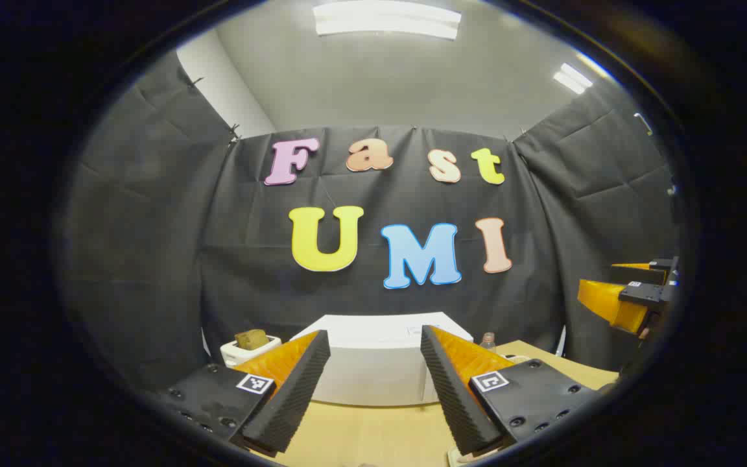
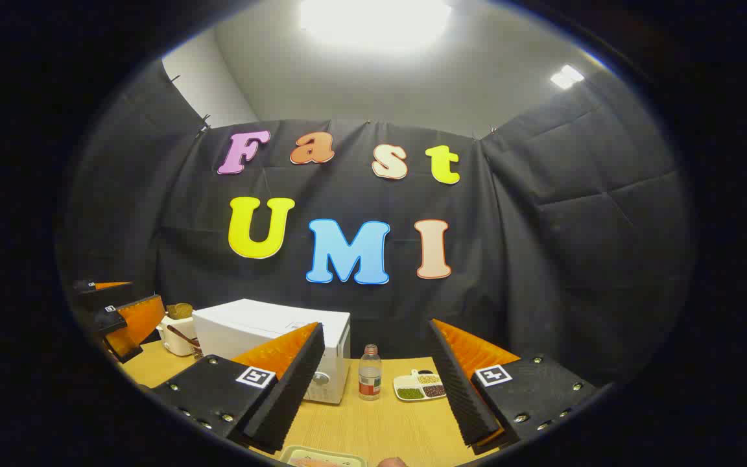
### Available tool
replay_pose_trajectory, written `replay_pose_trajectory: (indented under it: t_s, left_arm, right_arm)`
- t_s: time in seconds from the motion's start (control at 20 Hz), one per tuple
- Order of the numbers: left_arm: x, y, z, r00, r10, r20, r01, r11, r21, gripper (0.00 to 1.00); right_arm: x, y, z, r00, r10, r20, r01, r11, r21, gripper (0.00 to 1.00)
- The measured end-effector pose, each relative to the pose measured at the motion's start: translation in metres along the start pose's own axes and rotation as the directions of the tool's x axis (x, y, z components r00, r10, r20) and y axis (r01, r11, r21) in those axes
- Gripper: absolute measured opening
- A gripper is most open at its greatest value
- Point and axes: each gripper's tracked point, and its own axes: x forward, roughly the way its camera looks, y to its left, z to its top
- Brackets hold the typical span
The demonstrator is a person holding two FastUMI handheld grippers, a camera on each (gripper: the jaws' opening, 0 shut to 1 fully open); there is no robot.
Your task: Open the microwave oven with the left hand, put the food in, and close the microwave oven.
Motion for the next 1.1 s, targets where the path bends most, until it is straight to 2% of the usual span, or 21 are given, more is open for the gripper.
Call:
replay_pose_trajectory:
  t_s: [0.65, 1.1]
  left_arm:
    - [0.004, -0.019, -0.006, 0.999, -0.033, -0.010, 0.033, 0.999, -0.016, 0.94]
    - [0.043, -0.043, -0.010, 0.995, -0.099, 0.022, 0.100, 0.995, -0.027, 0.94]
  right_arm:
    - [-0.007, -0.005, -0.001, 1.000, 0.002, 0.007, -0.002, 1.000, -0.002, 0.96]
    - [-0.016, -0.021, -0.001, 0.999, -0.040, 0.002, 0.040, 0.999, -0.005, 0.96]
